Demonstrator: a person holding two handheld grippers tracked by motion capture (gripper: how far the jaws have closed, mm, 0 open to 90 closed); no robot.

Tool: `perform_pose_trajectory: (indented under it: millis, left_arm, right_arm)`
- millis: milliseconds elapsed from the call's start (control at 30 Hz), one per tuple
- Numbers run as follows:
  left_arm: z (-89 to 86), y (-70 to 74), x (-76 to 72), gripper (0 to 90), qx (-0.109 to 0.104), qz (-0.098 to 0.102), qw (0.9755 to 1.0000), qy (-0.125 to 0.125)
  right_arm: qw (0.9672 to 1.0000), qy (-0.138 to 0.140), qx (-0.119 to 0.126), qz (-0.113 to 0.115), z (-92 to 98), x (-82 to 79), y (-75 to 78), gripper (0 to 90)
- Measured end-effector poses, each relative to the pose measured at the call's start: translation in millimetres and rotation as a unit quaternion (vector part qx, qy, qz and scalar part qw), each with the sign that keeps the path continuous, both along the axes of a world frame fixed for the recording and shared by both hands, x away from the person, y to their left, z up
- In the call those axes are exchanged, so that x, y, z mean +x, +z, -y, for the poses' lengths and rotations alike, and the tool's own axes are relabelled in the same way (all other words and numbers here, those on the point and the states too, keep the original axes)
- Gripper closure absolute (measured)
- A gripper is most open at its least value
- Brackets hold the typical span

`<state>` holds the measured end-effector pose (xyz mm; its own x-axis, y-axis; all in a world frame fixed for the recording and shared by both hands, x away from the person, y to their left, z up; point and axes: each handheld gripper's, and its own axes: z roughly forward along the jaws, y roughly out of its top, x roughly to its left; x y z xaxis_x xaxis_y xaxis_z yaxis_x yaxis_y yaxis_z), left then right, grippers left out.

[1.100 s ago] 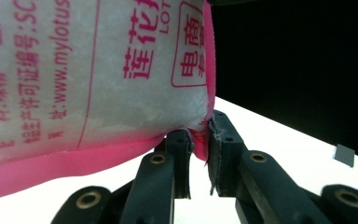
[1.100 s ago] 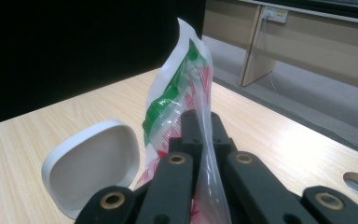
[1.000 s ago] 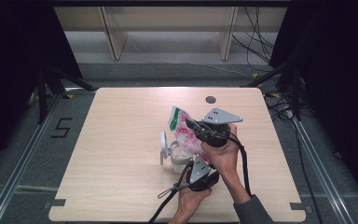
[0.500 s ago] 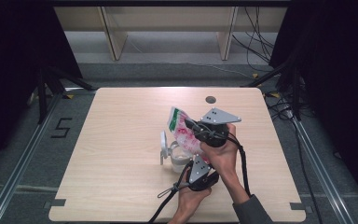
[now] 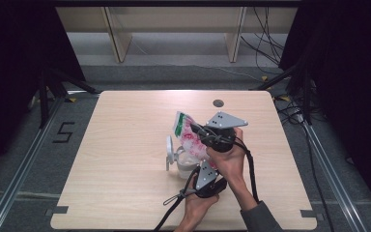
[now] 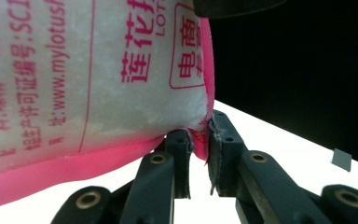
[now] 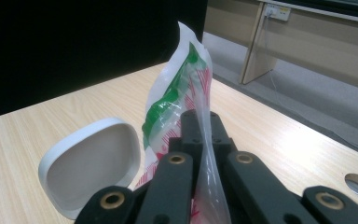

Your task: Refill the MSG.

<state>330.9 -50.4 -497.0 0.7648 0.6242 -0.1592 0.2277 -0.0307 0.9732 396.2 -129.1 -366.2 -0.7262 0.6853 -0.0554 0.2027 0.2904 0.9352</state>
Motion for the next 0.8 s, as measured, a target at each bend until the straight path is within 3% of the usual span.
perform_pose_trajectory:
  millis: [800]
  left_arm:
    - [0.5, 0.6, -0.6, 79.2, -0.001, 0.003, 1.0000, 0.000]
  right_arm:
    - [0.9999, 0.009, -0.009, 0.001, -0.2, -0.6, 1.4, 90.0]
